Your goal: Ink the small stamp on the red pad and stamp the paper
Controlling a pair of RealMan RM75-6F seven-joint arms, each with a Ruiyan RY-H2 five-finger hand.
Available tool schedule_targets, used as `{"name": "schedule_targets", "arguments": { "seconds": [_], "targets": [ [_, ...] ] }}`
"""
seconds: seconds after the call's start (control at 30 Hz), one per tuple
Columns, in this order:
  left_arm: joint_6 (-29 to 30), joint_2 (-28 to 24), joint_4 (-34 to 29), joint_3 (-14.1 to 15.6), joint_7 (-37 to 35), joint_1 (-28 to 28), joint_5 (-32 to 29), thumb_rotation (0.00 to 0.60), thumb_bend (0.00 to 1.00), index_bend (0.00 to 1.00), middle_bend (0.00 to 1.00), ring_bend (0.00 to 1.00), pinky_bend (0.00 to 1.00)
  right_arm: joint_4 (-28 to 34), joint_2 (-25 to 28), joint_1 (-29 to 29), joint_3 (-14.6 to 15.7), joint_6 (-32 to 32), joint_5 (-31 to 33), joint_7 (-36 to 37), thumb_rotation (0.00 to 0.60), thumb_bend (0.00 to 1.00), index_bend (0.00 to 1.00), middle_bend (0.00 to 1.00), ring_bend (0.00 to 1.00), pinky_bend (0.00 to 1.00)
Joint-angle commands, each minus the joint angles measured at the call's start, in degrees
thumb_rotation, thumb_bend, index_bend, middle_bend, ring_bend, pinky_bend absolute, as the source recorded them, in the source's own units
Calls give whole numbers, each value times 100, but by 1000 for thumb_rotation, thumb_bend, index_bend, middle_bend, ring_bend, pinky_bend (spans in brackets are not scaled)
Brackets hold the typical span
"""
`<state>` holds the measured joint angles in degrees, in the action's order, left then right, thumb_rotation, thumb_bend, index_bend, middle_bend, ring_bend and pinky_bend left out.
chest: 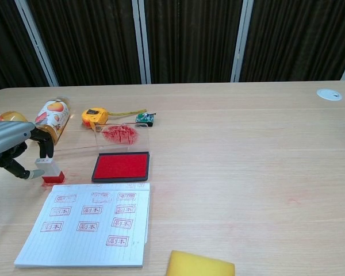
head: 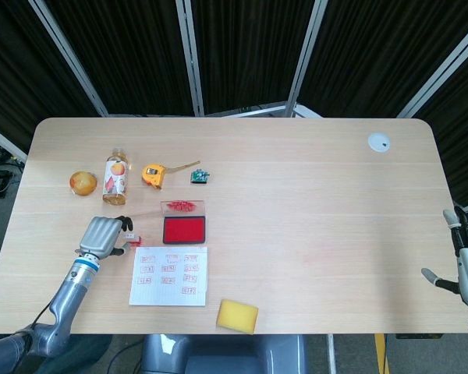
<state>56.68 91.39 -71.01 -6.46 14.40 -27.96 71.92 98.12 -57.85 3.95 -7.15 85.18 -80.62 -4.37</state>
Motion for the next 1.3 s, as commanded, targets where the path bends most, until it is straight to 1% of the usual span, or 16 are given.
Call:
{"name": "schedule_targets", "arguments": {
  "seconds": [0.03,0.33,0.53,0.87,1.0,1.03,1.17,1.3],
  "targets": [
    [-7,31,41,2,-1,-20,-11,600,254,439,446,857,804,-5,-5,4,-7,-6,15,16,600,0,0,0,0,0],
    [-49,84,105,4,21,-83,-76,600,289,488,489,857,803,-48,-26,22,-24,-43,80,29,600,0,0,0,0,0],
    [-55,143,163,19,25,-110,-110,600,292,506,505,857,804,-70,-39,39,-32,-77,127,5,600,0,0,0,0,0],
    [-68,104,103,2,-164,-157,-83,600,324,548,533,857,803,-86,-47,55,-41,-115,184,-5,600,0,0,0,0,0],
    [-19,-108,-264,-65,-197,-198,-53,600,334,550,533,857,804,-73,-40,65,-45,-144,213,9,600,0,0,0,0,0],
    [2,-243,-556,-145,-203,-235,-60,600,337,554,535,857,804,-67,-31,65,-57,-151,239,35,600,0,0,0,0,0],
    [-135,-528,-1154,-296,-94,-352,-270,600,360,565,542,857,804,-58,-5,74,-75,-177,278,79,600,0,0,0,0,0],
    [-320,-624,-1484,-454,91,-546,-531,600,366,565,543,857,804,-60,11,85,-94,-209,322,121,600,0,0,0,0,0]
  ]
}}
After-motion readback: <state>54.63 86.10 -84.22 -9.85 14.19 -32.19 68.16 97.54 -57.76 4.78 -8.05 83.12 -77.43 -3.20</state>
